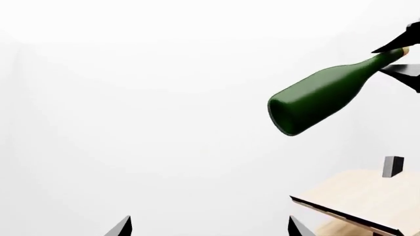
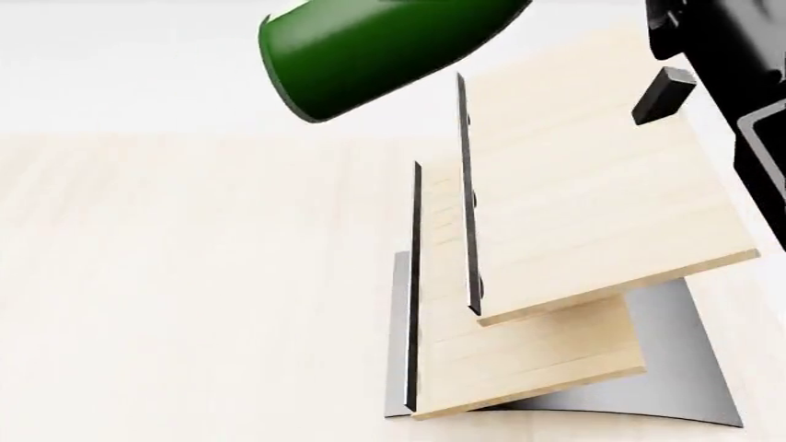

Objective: Put the wine bottle on the wine rack.

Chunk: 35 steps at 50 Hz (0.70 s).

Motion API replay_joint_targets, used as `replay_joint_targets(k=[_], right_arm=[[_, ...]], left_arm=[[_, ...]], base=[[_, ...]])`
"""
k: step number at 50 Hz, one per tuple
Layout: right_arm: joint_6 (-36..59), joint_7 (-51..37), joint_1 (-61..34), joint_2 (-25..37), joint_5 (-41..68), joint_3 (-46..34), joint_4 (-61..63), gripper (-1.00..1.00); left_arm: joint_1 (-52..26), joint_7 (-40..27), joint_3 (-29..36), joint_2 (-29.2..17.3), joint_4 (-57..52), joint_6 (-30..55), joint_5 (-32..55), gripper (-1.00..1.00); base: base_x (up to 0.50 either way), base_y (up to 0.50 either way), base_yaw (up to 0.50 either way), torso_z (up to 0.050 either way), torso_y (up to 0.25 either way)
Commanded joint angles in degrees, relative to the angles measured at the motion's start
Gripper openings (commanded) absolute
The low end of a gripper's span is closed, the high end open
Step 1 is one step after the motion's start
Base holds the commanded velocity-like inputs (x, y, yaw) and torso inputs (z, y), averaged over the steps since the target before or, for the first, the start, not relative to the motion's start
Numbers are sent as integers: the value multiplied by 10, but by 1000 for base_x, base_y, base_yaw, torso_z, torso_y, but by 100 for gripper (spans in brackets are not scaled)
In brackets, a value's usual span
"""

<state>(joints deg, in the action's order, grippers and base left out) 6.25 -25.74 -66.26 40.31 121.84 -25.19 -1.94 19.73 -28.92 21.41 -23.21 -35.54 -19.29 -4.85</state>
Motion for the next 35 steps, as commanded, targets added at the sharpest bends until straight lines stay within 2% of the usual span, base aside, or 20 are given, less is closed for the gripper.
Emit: replay_joint_targets(k=[1,16,35], right_arm=[[-17,4,41,52,7,55,37,-100],[-15,39,92,81,12,71,12,-100],[-14,69,120,73,7,64,-31,-100]], left_arm=[[-1,-1,4,0,2,3,-4,100],[-5,-2,8,0,3,5,-5,100],[-9,-4,12,-1,5,9,-7,100]], base=[[0,0,0,0,0],[0,0,0,0,1],[0,0,0,0,1]])
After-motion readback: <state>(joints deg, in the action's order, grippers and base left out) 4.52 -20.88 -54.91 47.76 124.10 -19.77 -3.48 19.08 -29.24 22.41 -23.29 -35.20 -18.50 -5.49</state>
